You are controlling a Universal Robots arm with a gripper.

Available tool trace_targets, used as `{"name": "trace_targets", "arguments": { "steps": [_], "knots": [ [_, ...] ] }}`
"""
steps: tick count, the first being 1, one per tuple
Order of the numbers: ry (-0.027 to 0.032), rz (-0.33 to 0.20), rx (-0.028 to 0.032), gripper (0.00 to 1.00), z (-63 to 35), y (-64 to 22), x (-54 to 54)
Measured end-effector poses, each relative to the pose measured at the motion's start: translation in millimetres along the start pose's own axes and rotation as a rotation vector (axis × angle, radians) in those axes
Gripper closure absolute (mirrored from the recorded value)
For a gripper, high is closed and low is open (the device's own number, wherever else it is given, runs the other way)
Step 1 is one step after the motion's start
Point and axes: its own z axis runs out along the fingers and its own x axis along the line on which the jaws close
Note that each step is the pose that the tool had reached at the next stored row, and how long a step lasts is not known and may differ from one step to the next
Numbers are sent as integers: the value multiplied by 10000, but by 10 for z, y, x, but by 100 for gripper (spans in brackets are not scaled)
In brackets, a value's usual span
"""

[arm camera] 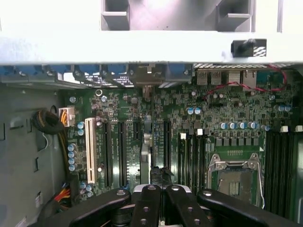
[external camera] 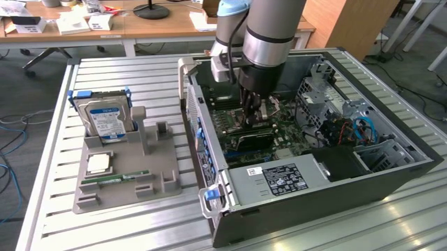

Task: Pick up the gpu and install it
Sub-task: 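Press down on the gpu until it lock into place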

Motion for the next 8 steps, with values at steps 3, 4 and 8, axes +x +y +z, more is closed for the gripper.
{"name": "trace_targets", "arguments": {
  "steps": [3, 4, 8],
  "knots": [
    [-1, 0, 2, 89, -1, 58, 2],
    [-1, -1, 3, 89, -1, 77, 3],
    [-2, 0, 7, 89, -3, 161, 6]
  ]
}}
